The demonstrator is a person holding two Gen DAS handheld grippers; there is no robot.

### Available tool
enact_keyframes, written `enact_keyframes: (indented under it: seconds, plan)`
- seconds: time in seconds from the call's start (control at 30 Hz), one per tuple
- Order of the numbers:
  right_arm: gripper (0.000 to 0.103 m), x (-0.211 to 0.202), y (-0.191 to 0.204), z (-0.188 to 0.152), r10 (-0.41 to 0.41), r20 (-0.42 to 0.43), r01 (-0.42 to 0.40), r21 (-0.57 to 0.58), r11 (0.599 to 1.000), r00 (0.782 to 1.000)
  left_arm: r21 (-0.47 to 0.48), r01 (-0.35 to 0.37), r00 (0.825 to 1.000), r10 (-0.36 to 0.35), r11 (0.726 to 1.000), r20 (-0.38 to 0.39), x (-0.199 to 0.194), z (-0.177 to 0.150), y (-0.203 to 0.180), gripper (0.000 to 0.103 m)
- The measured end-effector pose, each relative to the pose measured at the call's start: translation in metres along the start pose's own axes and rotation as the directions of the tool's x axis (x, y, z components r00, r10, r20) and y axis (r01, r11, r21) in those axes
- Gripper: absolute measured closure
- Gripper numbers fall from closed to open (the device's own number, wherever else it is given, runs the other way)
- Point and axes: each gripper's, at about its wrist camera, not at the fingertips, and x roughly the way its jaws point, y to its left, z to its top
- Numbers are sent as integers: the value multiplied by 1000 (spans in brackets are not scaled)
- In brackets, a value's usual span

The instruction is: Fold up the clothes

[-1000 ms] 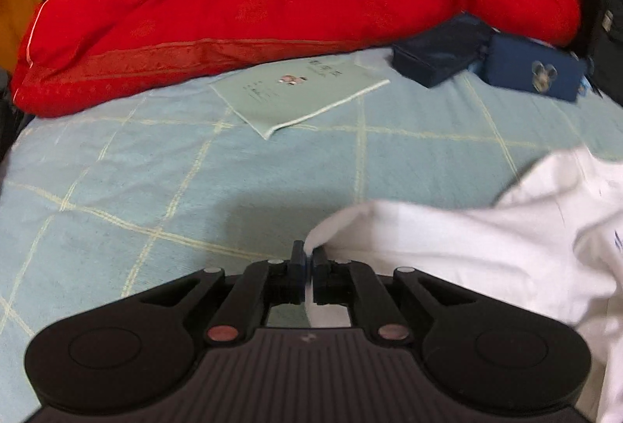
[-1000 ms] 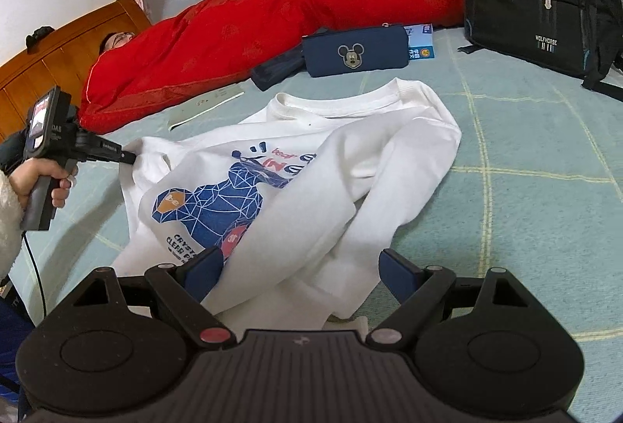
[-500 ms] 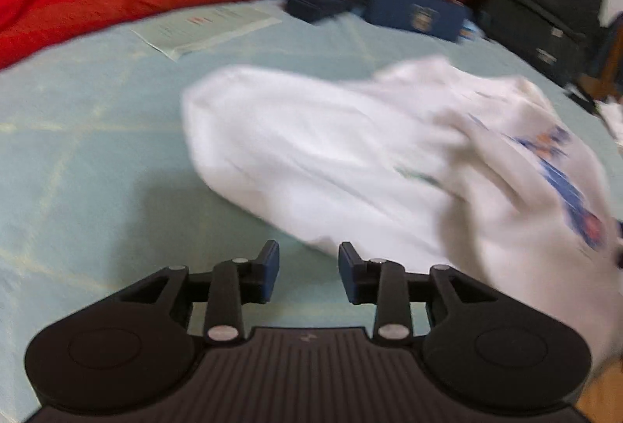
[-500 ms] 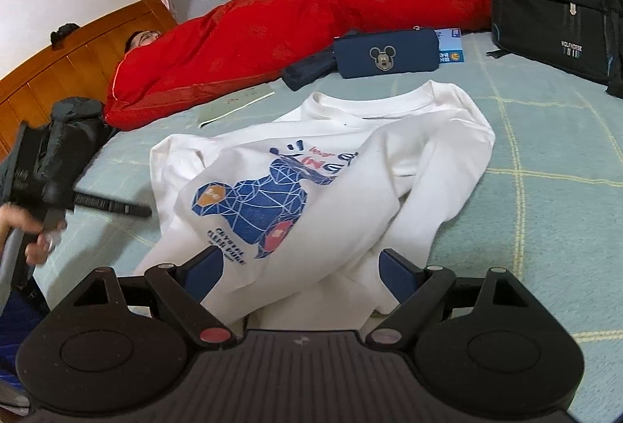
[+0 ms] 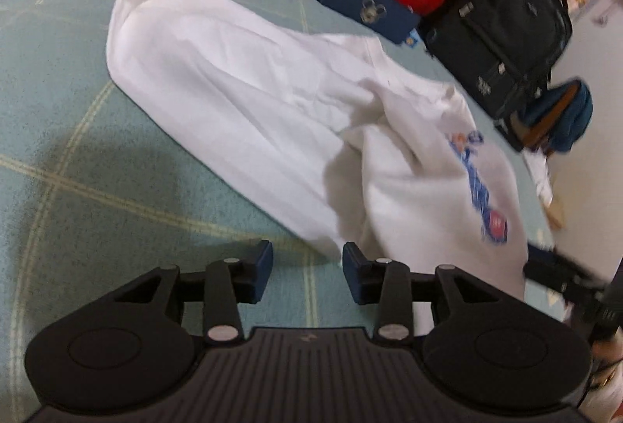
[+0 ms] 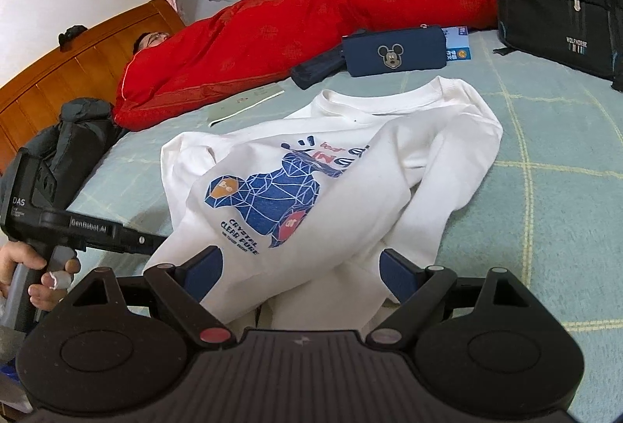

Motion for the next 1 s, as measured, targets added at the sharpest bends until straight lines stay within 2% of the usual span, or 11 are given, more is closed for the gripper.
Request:
enact_keyframes:
  seconds: [0.2, 0.3, 0.37, 0.4, 0.43, 0.47, 0.6, 0.73, 0.8, 0.87, 1.0]
  plan:
    - [12, 5, -2, -2, -2, -8, 2, 13, 1000, 1000, -146, 85, 995, -77, 986, 58, 23, 10, 24, 70]
    - [12, 7, -2, -2, -2, -9, 2, 14, 1000, 1000, -135, 79, 993, -66, 988, 99, 36, 14, 20, 71]
    - [12, 7, -1, -1, 0, -8, 0, 14, 1000, 1000, -96, 27, 993, -16, 995, 115, 40, 14, 10, 78]
    - [12, 7, 0, -1, 1, -7, -1, 14, 1000, 1000, -61, -21, 993, 28, 998, 116, 42, 15, 3, 92]
    - [12, 7, 0, -1, 1, -6, -1, 12, 1000, 1000, -18, -59, 991, 60, 998, 116, 41, 16, -3, 99]
    - [12, 6, 1, -1, -2, -4, 2, 9, 1000, 1000, 26, -94, 989, 91, 995, 117, 39, 16, -9, 100]
    - [12, 0, 0, 1, -15, 10, 15, 5, 1000, 1000, 88, -158, 983, 148, 983, 114, 21, 22, -11, 102]
    - [12, -6, -1, 2, -20, 21, 20, 10, 1000, 1000, 117, -274, 953, 253, 955, 165, -9, 28, 3, 103]
    - [12, -7, 0, 2, -22, 23, 22, 9, 1000, 999, 120, -339, 933, 316, 933, 174, -21, 35, 11, 103]
    - [12, -7, 1, 3, -24, 25, 24, 6, 1000, 999, 126, -400, 910, 377, 908, 170, -33, 38, 25, 103]
    - [12, -7, 4, 4, -25, 25, 25, -3, 1000, 999, 172, -468, 884, 456, 867, 106, -45, 45, 49, 102]
